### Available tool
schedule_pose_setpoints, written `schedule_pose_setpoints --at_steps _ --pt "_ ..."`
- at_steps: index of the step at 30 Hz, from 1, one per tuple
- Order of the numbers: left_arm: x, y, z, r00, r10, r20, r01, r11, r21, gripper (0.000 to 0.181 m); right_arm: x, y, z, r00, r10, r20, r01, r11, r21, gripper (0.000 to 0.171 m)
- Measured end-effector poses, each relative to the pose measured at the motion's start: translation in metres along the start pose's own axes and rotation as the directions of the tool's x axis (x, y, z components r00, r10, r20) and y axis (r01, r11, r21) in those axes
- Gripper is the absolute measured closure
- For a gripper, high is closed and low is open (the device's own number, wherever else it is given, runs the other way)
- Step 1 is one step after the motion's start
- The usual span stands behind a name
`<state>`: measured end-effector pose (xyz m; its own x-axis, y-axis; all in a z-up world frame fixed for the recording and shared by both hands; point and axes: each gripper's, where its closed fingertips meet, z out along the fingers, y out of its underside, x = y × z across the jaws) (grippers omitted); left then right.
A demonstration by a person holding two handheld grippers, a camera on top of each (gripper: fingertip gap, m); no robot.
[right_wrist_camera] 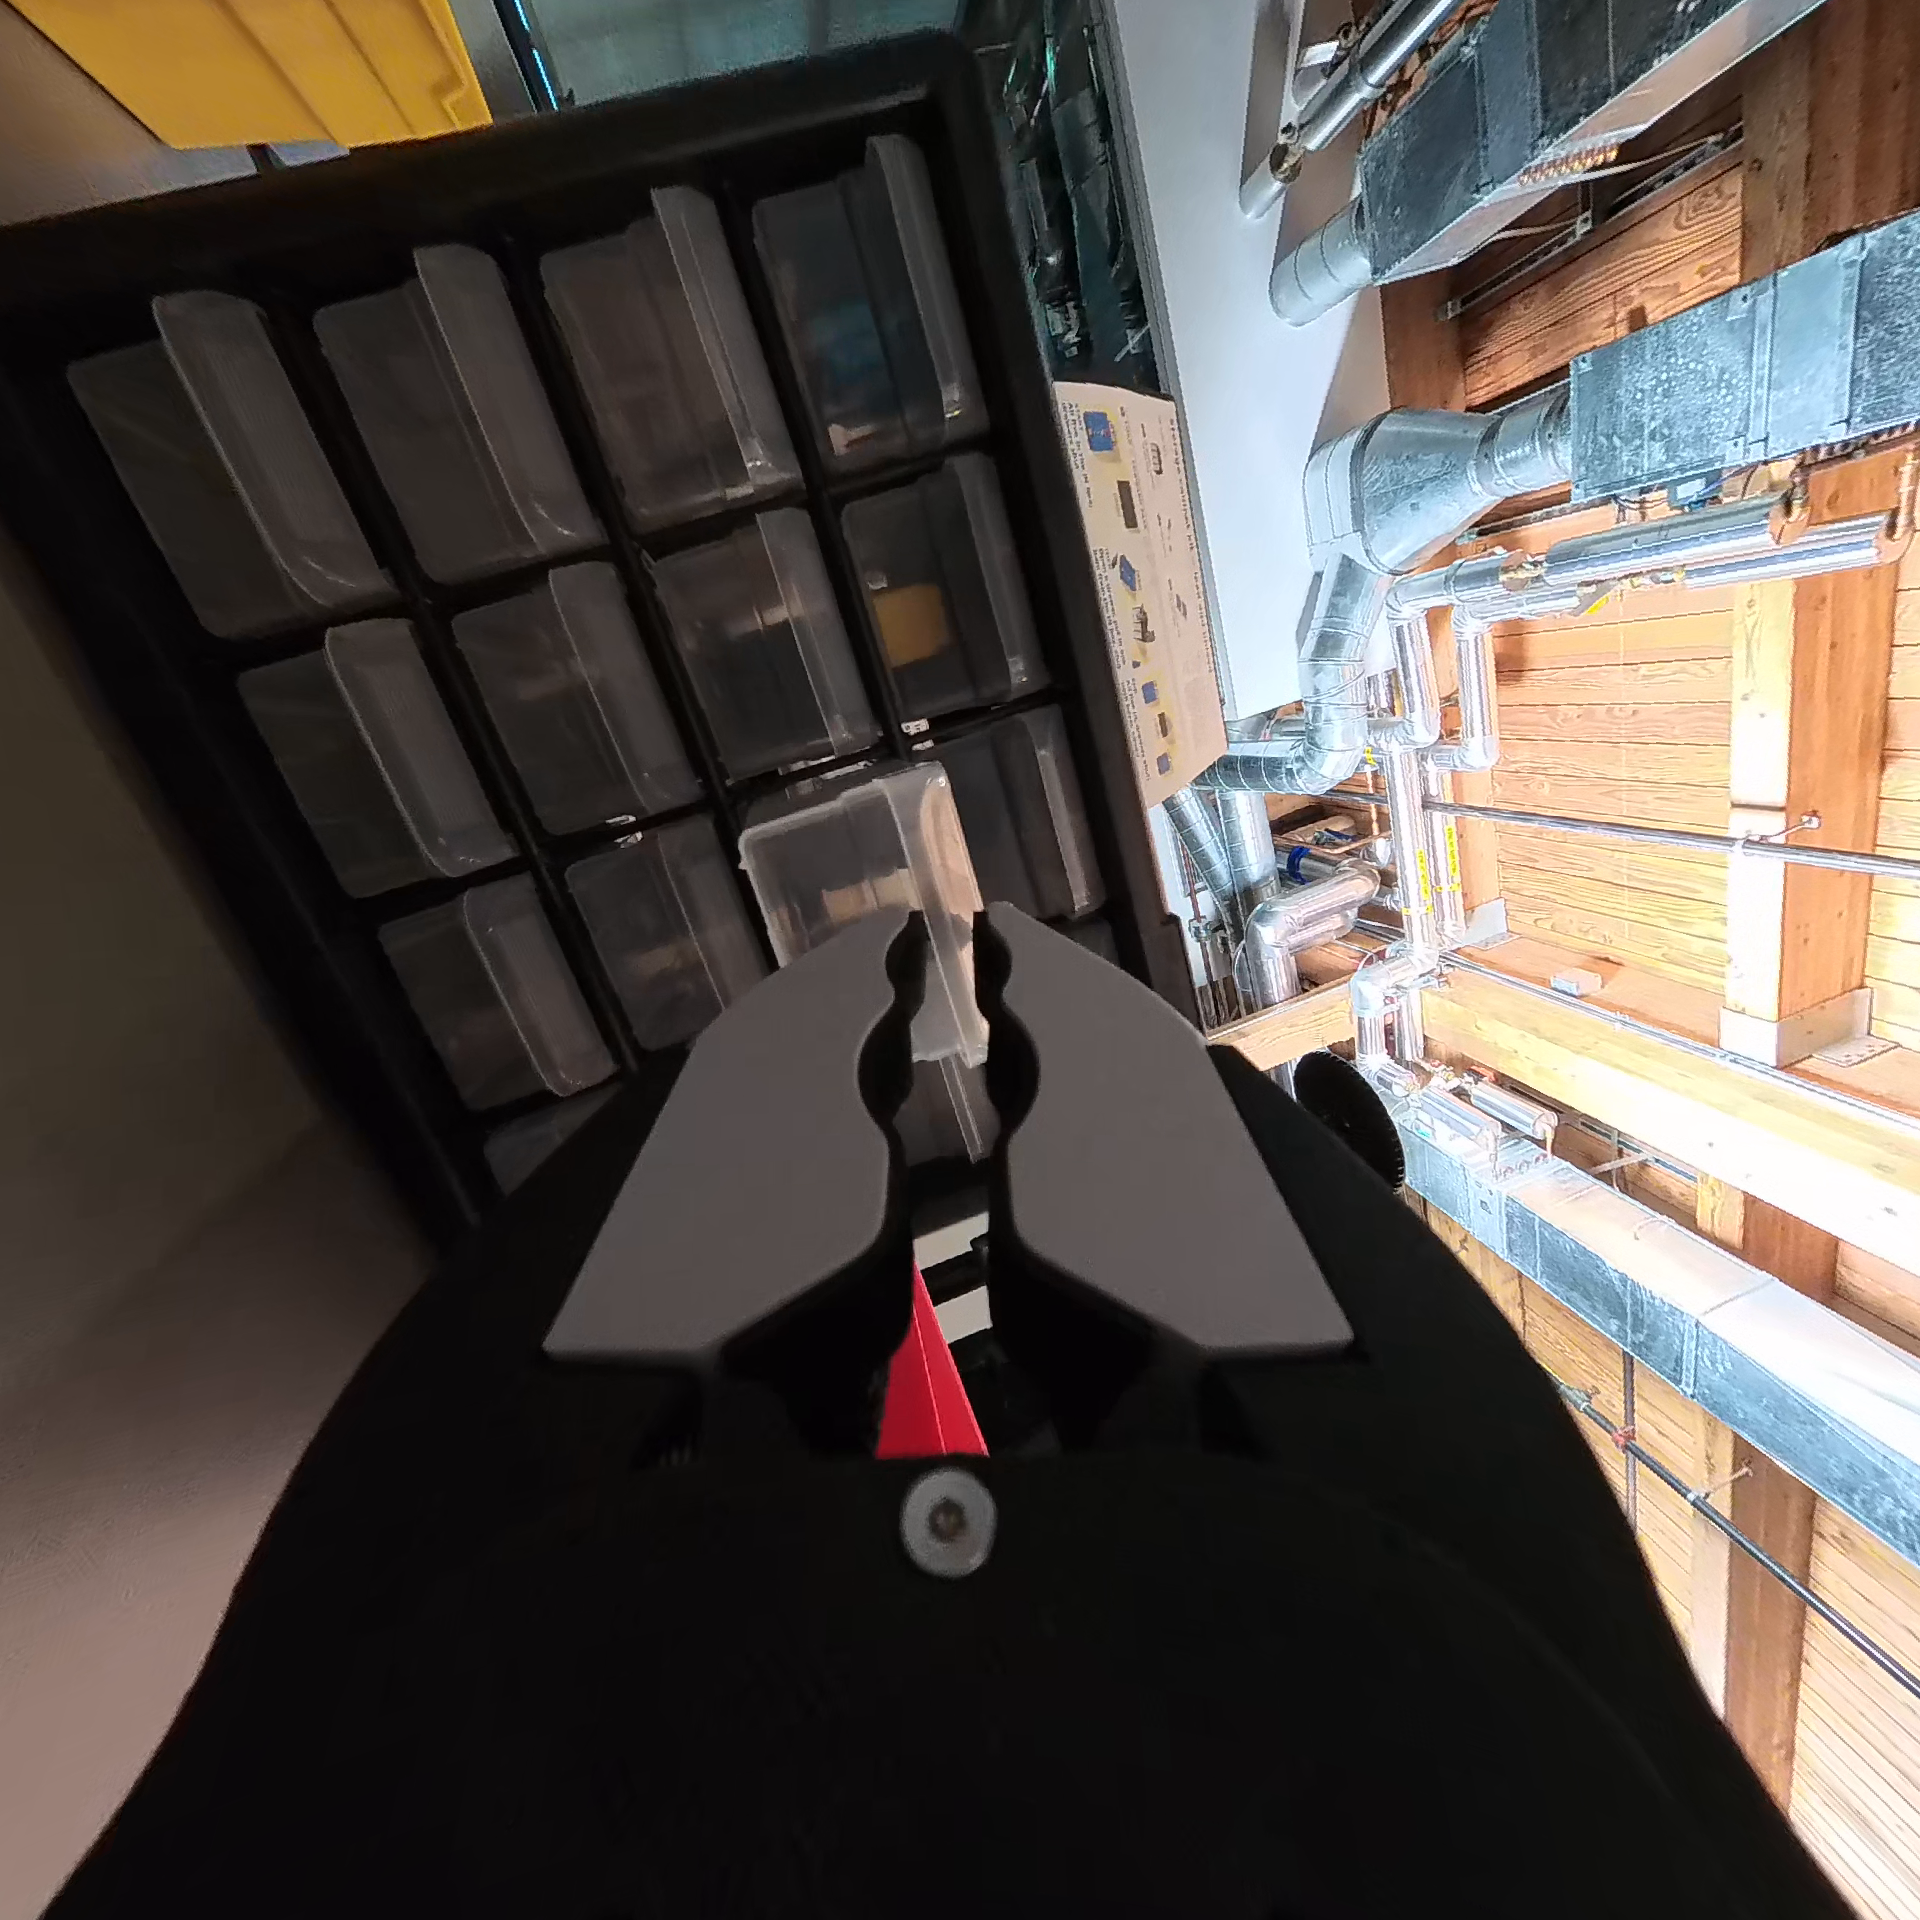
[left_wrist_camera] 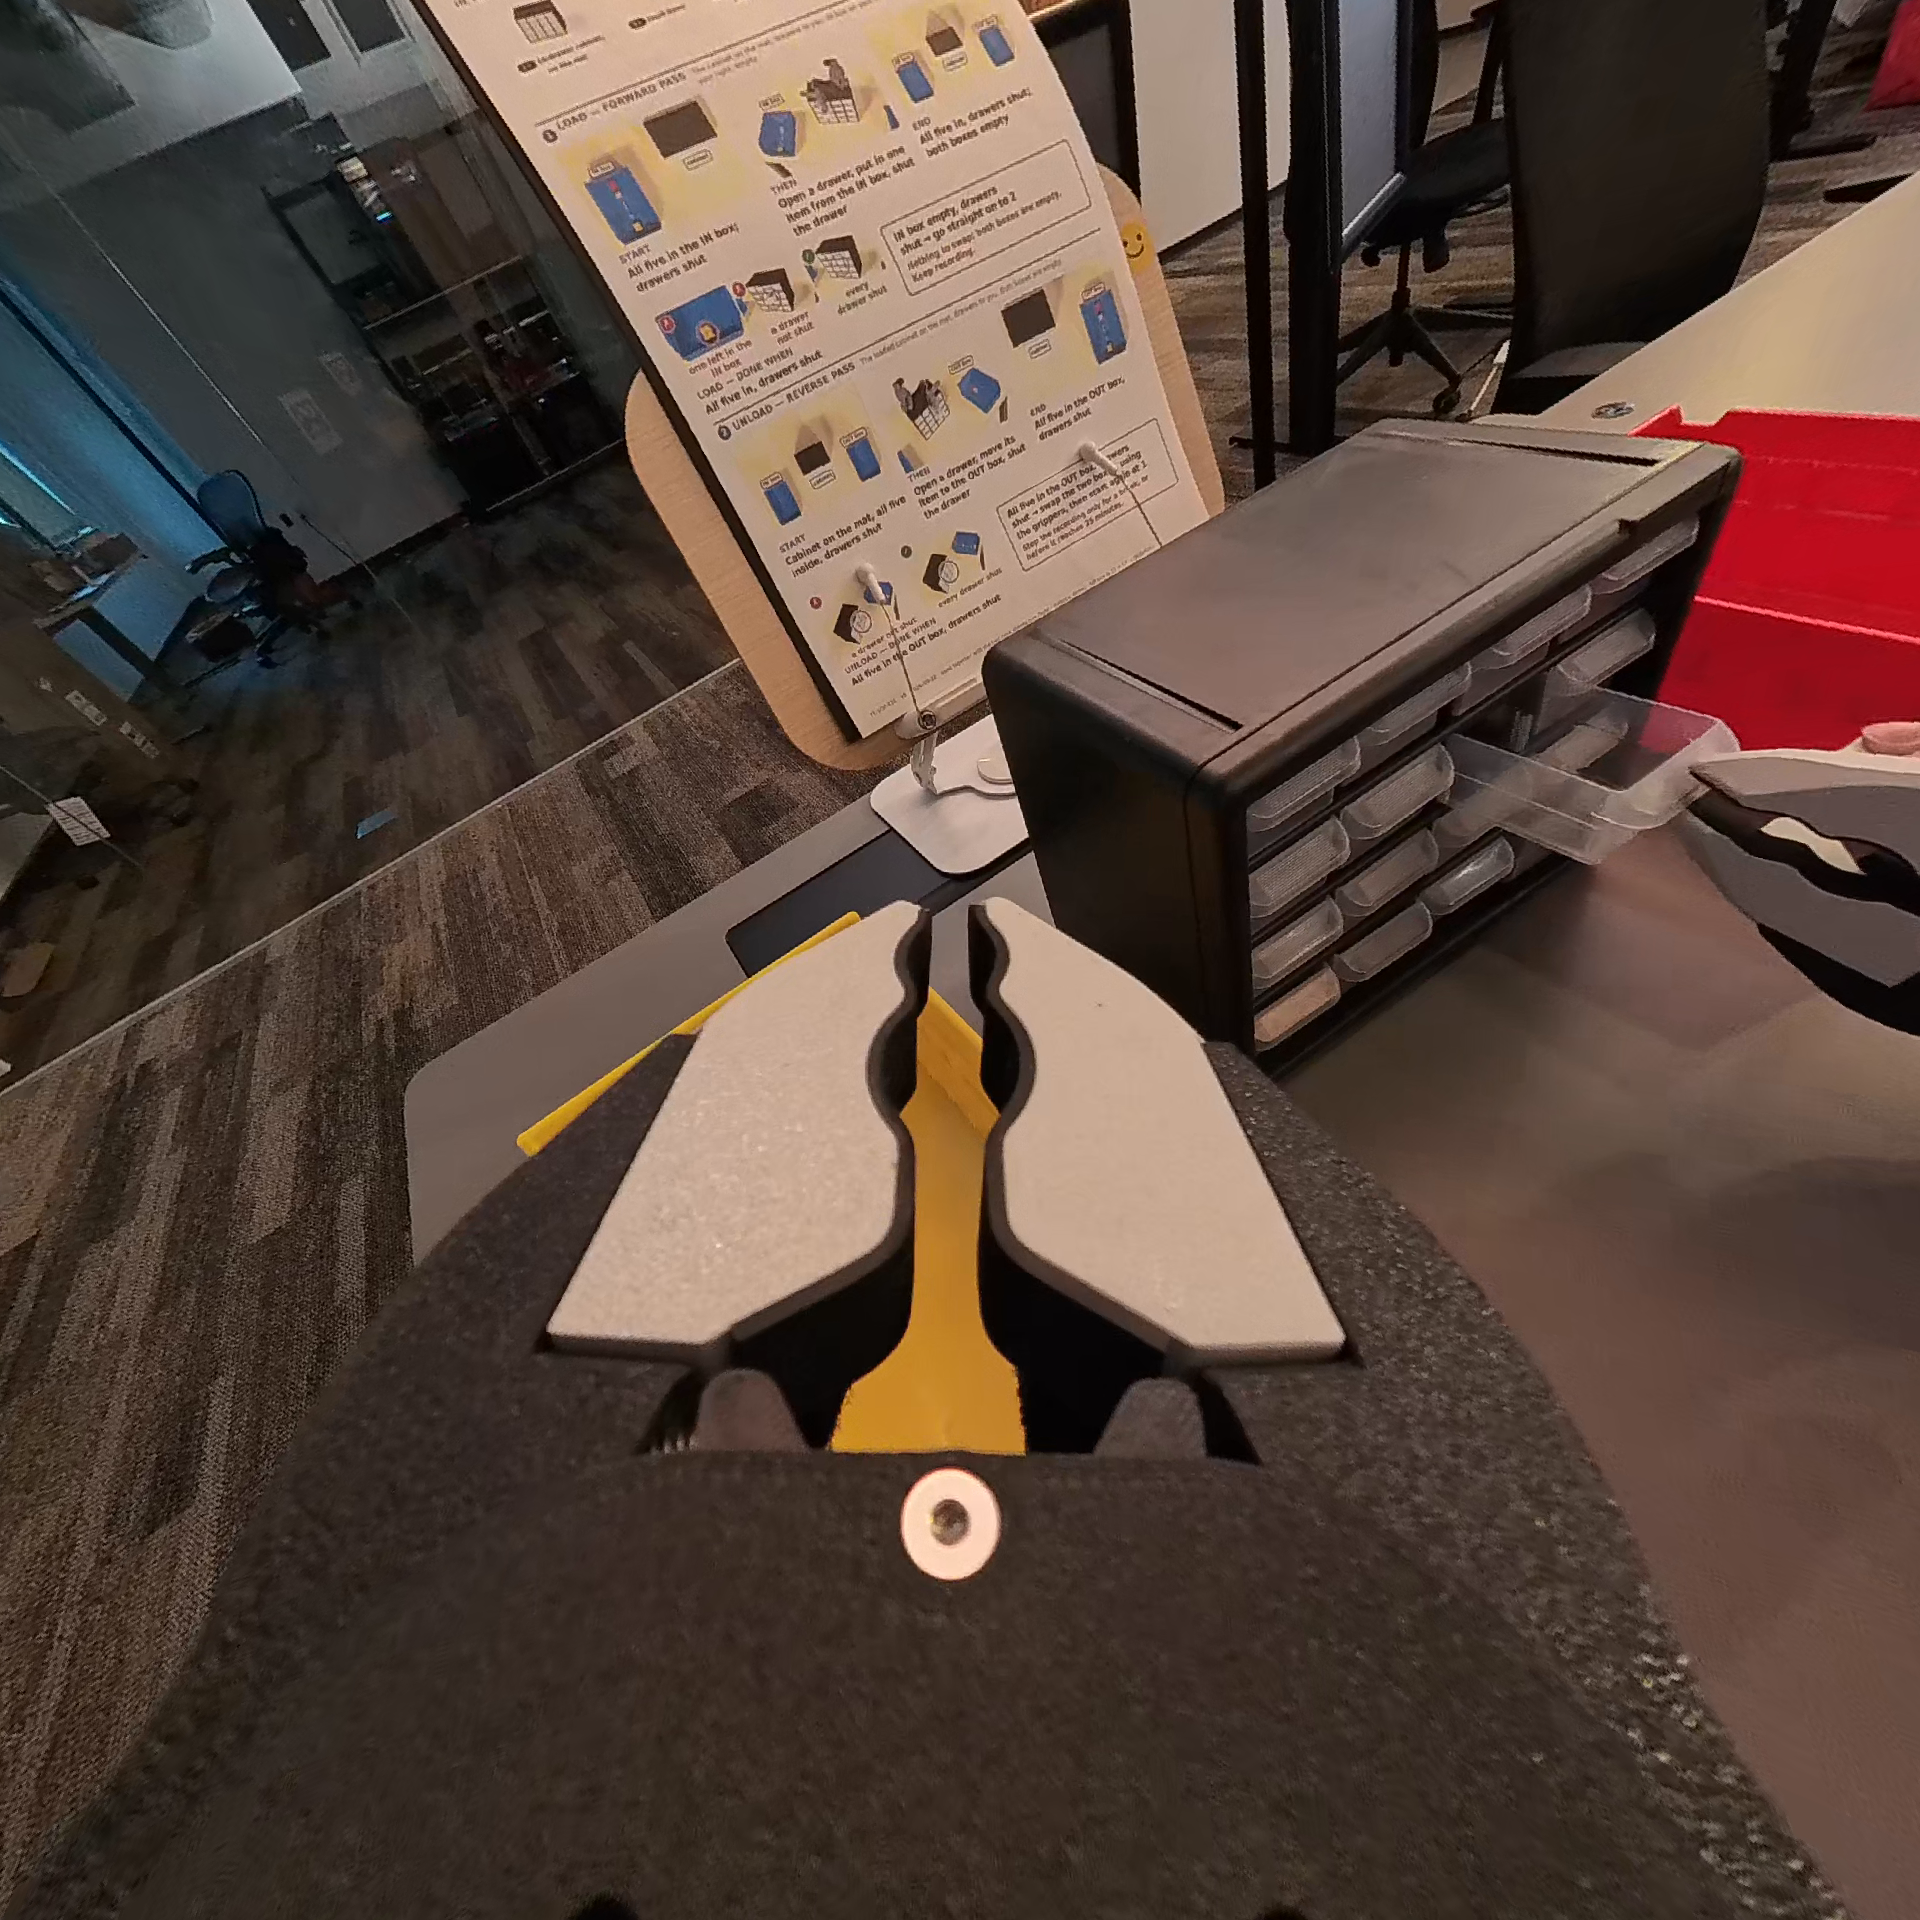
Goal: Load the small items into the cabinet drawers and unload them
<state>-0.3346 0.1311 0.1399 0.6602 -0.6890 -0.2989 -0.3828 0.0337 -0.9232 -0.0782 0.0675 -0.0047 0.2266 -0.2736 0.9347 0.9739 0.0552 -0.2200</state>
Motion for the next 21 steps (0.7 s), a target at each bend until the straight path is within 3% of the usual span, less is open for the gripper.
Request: schedule_pose_setpoints --at_steps 9,14,21 --pt "0.001 0.001 0.003 1.0 0.002 -0.001 -0.002 1.0 -0.008 0.175 -0.002 0.0 -0.006 1.0 0.015 0.007 -0.015 1.0 0.011 0.161" --pt "0.0 0.001 0.004 1.0 0.007 0.009 -0.007 1.0 -0.015 0.174 -0.002 -0.005 -0.01 0.998 0.058 0.018 -0.059 0.998 0.032 0.149" --pt "0.005 -0.002 0.008 1.0 -0.005 -0.01 0.005 1.0 -0.013 0.174 0.008 -0.009 -0.027 0.981 0.187 0.041 -0.19 0.978 0.09 0.147"
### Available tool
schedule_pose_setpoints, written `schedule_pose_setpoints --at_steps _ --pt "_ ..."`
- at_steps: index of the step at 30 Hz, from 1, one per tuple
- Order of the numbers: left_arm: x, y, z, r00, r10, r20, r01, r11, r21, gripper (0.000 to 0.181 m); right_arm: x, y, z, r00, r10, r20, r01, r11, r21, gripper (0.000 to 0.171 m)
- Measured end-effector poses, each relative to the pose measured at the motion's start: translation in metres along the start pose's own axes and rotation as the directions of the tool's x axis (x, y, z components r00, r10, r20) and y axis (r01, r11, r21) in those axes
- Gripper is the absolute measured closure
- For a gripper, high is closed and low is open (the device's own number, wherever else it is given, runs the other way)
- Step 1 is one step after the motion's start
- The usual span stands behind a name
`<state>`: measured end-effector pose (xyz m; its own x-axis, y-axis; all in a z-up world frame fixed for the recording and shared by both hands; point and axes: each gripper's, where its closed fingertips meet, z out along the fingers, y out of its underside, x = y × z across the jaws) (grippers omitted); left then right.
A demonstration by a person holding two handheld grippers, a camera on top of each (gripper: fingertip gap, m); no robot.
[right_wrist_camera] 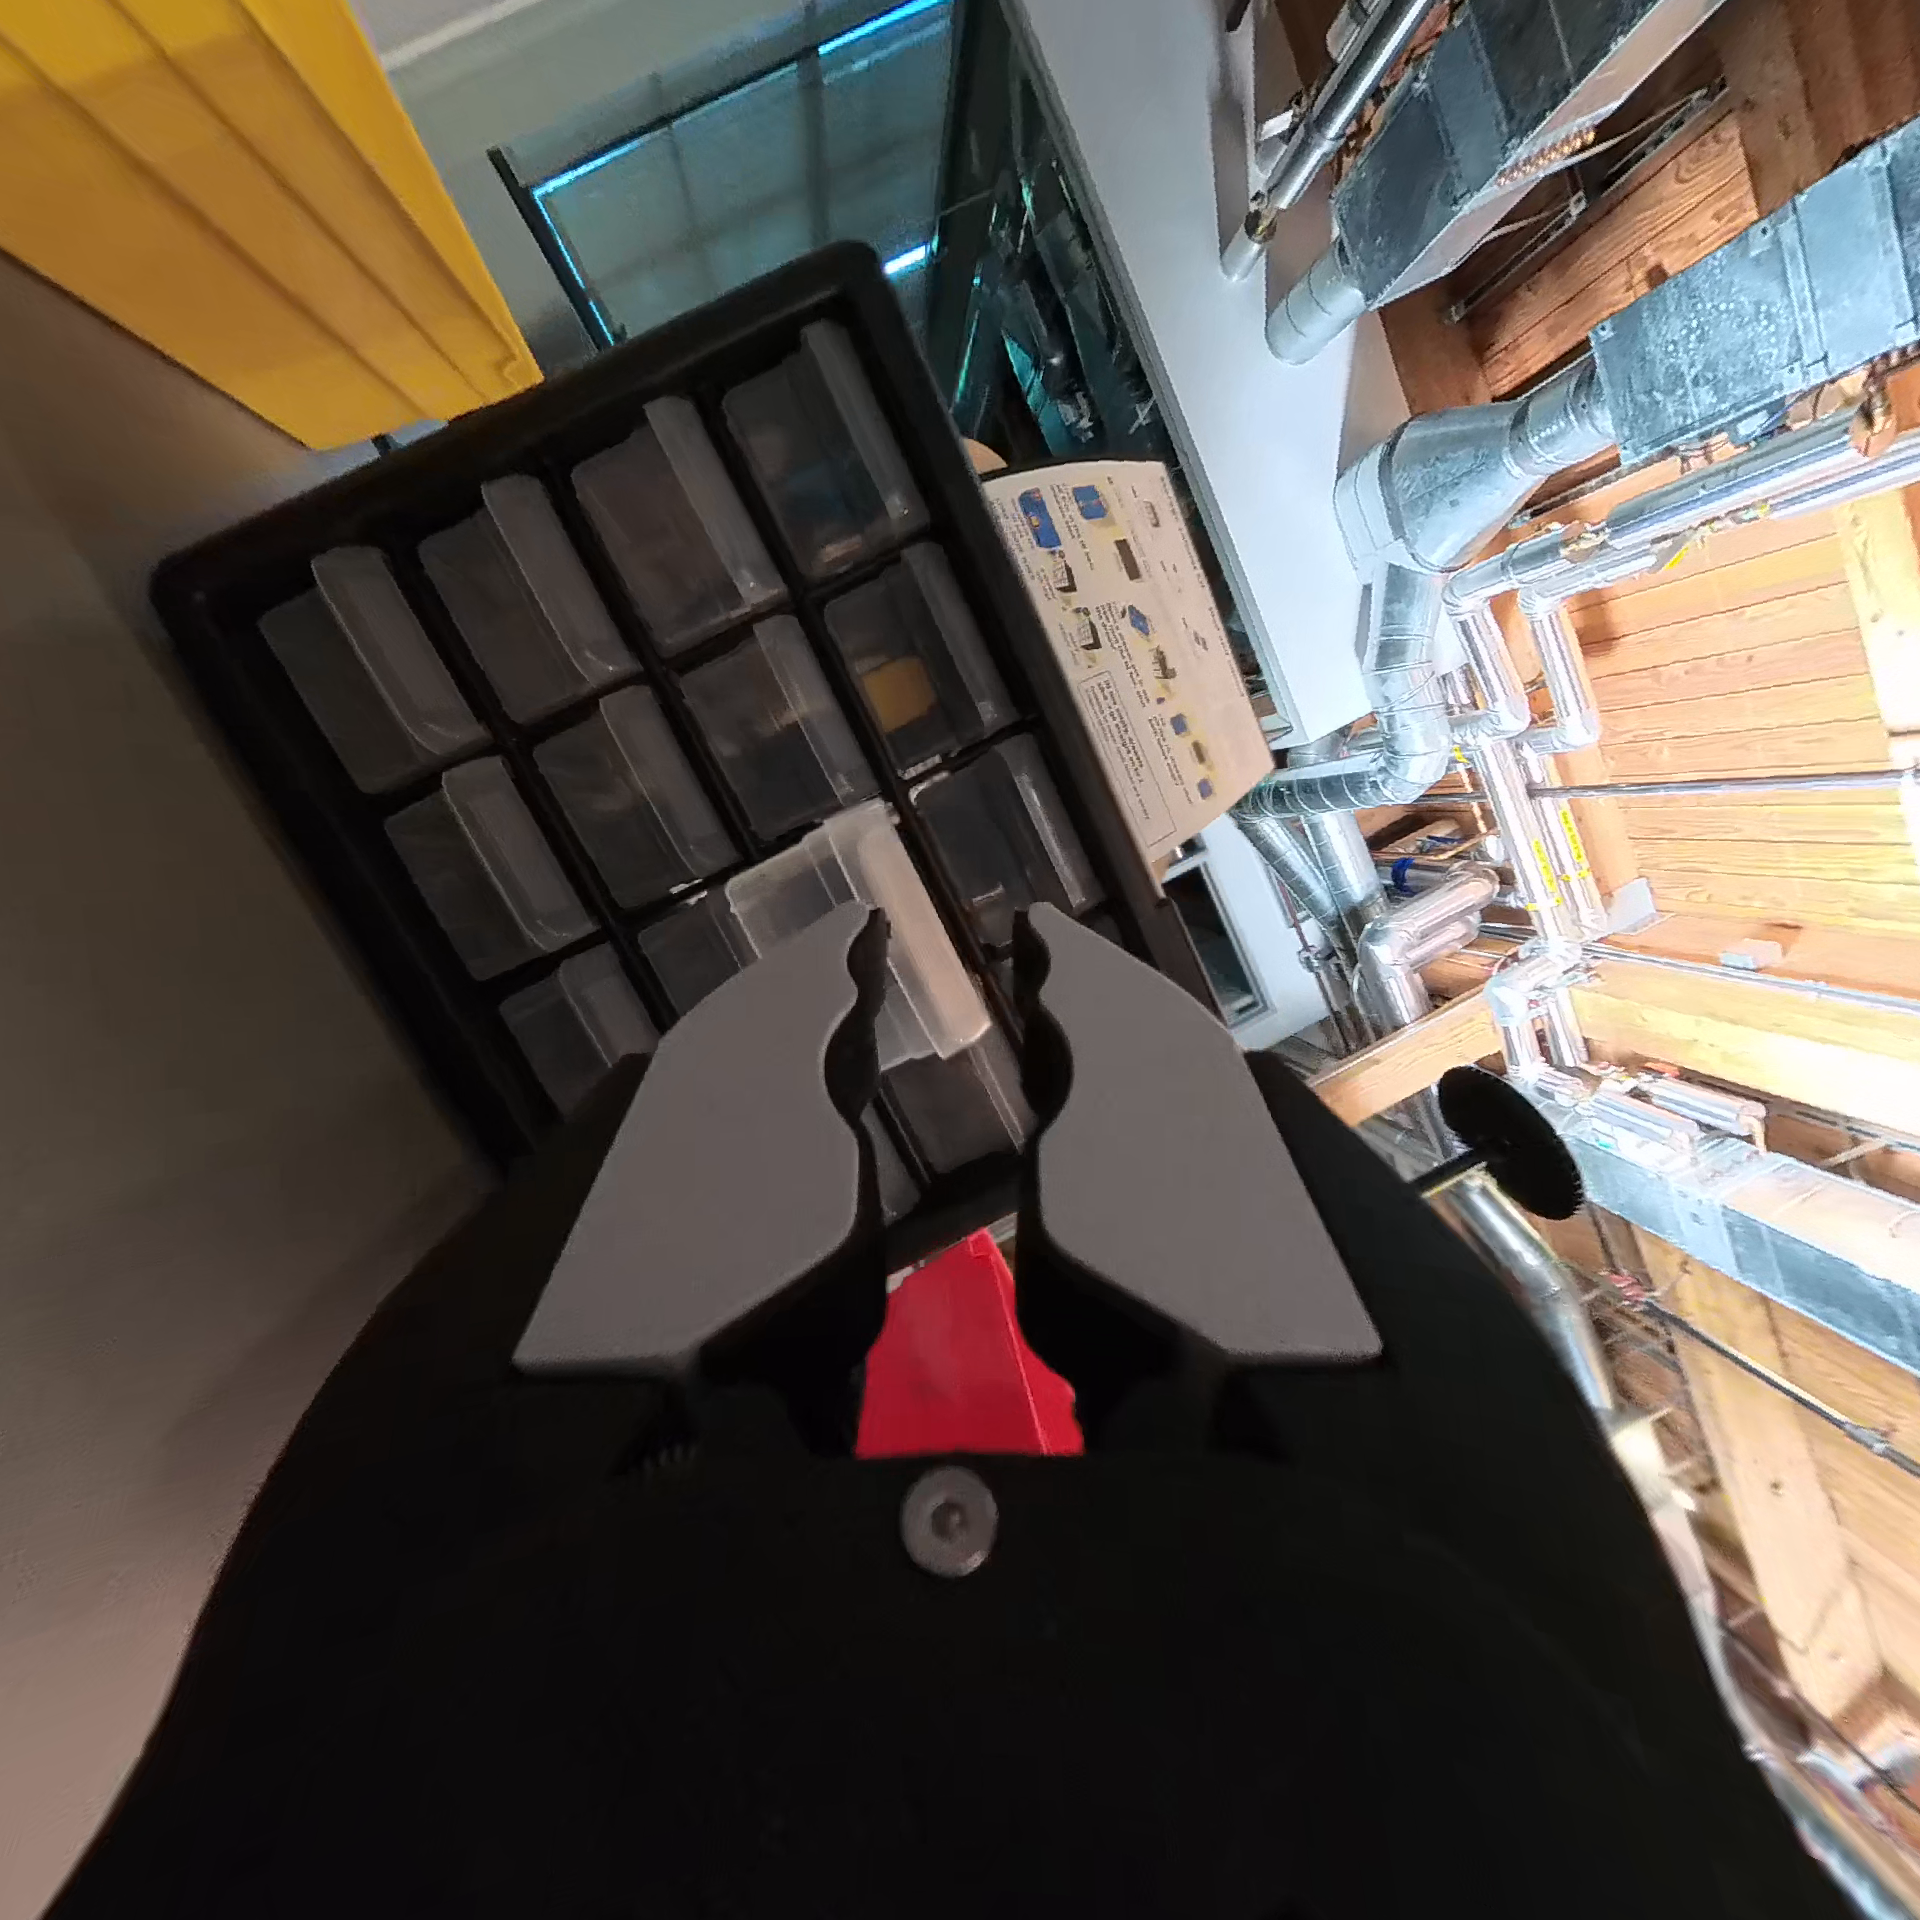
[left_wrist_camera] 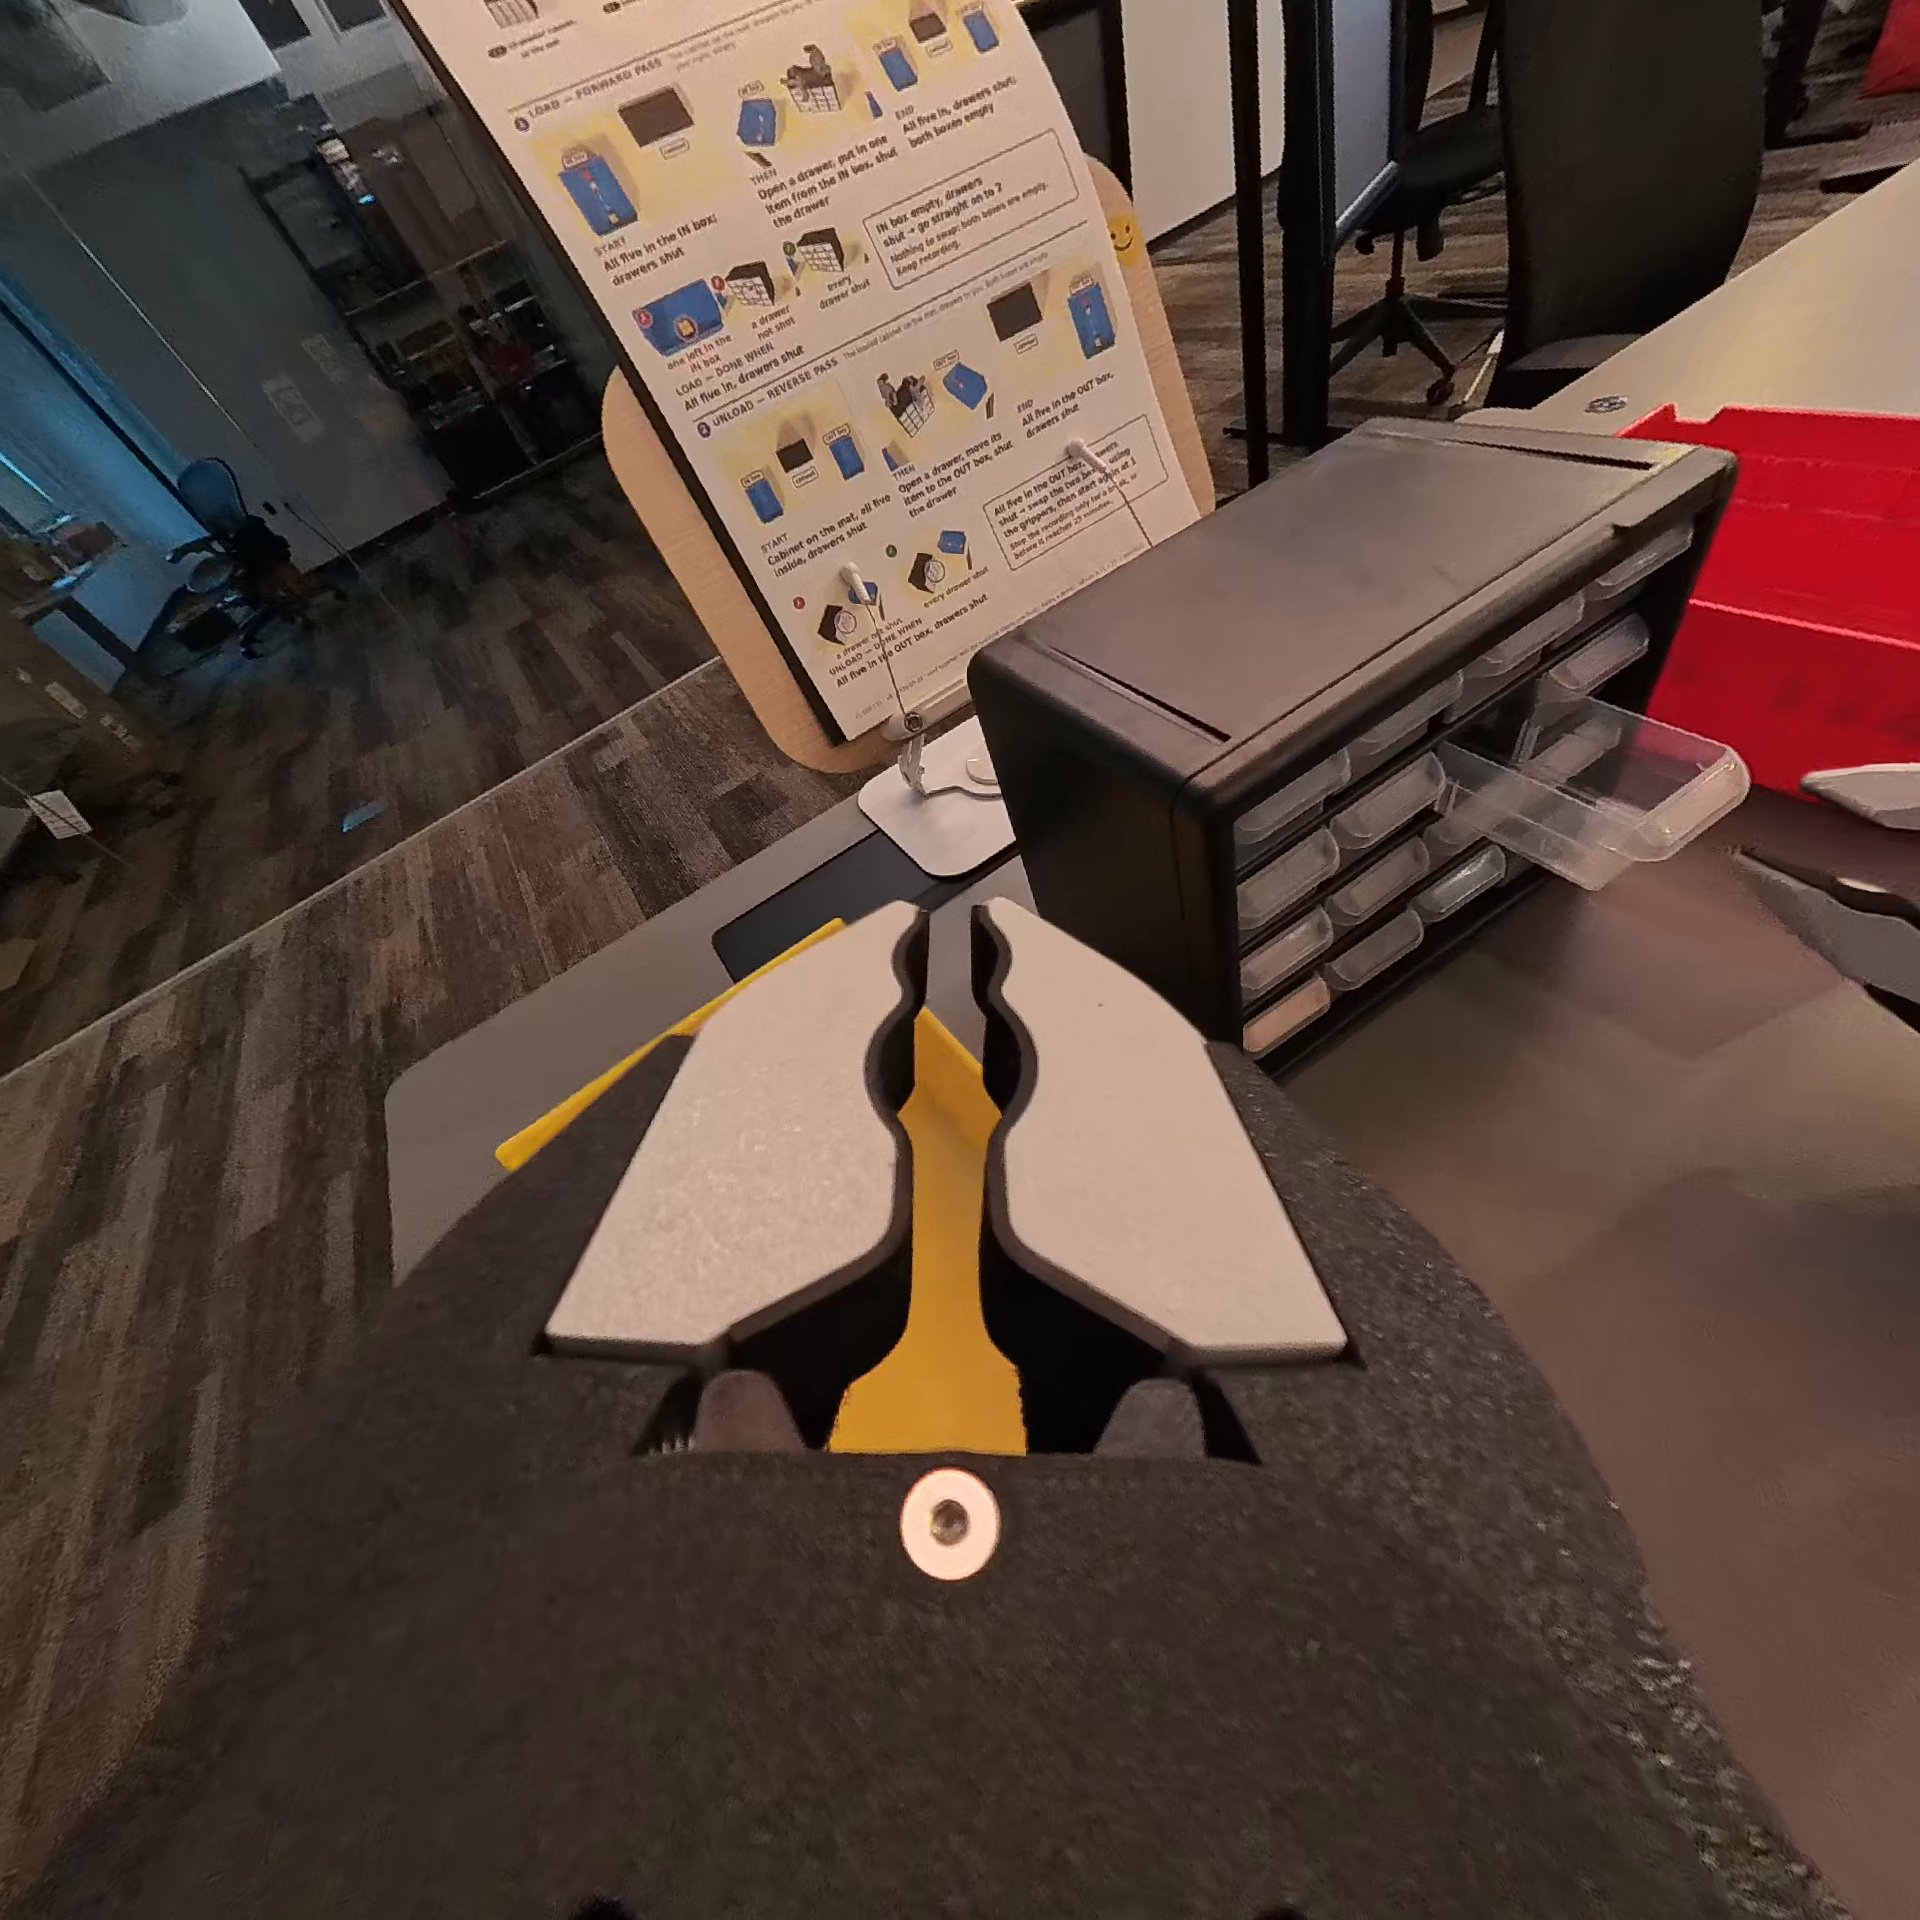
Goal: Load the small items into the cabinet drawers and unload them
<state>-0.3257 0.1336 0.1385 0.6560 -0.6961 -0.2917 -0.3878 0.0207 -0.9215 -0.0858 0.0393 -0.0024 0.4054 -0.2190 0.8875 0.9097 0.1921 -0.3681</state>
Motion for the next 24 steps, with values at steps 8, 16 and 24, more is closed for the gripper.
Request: schedule_pose_setpoints --at_steps 8,16,24 --pt "-0.022 0.053 0.022 0.997 -0.03 -0.075 0.006 0.954 -0.301 0.174 0.012 0.01 -0.003 0.987 0.158 0.009 -0.158 0.987 0.025 0.148" --pt "-0.027 0.169 0.006 0.921 0.052 -0.387 -0.288 0.759 -0.584 0.175 0.014 0.031 0.001 0.961 0.272 0.054 -0.27 0.962 -0.041 0.147" --pt "-0.011 0.227 0.004 0.837 -0.222 -0.5 -0.279 0.613 -0.739 0.169 0.011 0.058 0.006 0.89 0.435 0.137 -0.417 0.898 -0.14 0.147"
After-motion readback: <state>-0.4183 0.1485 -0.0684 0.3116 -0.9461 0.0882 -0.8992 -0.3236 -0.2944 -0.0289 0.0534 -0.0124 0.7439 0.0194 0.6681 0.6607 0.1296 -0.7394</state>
